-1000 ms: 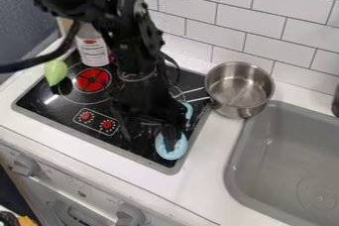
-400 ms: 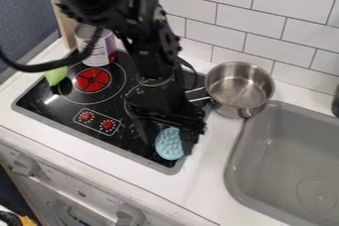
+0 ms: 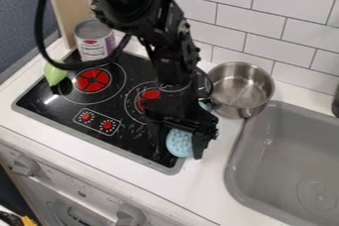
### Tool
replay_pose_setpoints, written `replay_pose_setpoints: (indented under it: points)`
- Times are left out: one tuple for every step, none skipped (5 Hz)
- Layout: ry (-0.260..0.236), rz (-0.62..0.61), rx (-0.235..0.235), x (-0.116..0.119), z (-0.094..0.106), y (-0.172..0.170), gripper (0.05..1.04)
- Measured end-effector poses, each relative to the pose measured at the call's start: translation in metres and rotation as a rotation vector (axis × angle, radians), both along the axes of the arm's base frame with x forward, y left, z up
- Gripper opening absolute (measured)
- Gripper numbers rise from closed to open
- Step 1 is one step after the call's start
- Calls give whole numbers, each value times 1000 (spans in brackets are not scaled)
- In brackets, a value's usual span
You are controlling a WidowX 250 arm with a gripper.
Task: Move the blue brush on top of the right burner
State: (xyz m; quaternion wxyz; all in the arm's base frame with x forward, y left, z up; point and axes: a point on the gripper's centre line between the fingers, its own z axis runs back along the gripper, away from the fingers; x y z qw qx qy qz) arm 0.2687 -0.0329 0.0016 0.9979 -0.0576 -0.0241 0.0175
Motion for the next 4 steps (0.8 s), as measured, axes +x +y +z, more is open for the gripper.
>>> replay_pose_setpoints:
  points:
    - [-24,1,16,4,0,-1,768]
    - [-35,19,4,2,0,-2,766]
    - [-27,19,7,-3,0,-1,766]
    - [70,14,-22,-21,1,-1,766]
